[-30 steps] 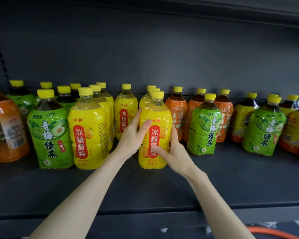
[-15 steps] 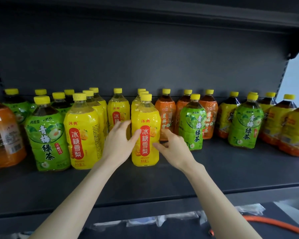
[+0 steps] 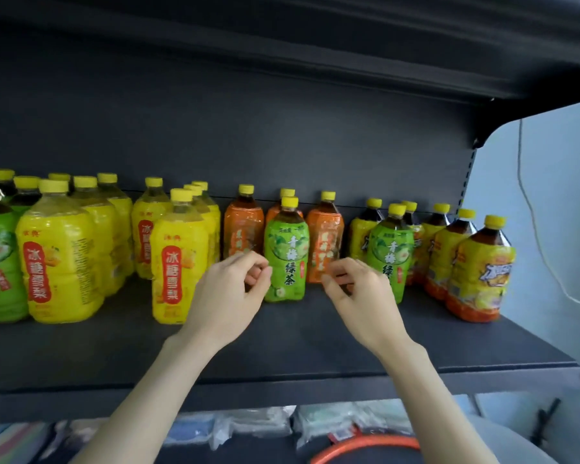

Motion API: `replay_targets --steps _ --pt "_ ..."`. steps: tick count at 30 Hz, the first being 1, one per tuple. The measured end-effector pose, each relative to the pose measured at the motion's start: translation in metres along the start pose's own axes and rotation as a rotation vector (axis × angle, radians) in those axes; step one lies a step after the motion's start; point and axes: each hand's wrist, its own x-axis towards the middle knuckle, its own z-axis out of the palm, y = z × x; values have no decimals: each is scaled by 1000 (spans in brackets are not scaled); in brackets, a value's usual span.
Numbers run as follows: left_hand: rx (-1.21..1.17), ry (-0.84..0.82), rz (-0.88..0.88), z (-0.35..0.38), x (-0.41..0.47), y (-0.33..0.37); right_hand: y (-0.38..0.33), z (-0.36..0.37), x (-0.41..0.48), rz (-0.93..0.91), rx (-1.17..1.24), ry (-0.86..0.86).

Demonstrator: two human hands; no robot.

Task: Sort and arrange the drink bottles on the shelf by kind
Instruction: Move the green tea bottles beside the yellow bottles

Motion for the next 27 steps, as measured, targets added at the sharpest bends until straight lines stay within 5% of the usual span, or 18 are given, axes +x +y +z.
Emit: replay_targets --steps 11,15,19,27 --pt "79 141 -87 112 34 14 109 -43 45 68 -24 69" --pt "215 276 -205 143 59 -12 143 -31 75 96 -87 91" --pt "67 299 -416 159 82 -30 169 -21 98 103 -99 186" --pt "-214 260 -560 167 89 -36 209 -8 119 311 402 47"
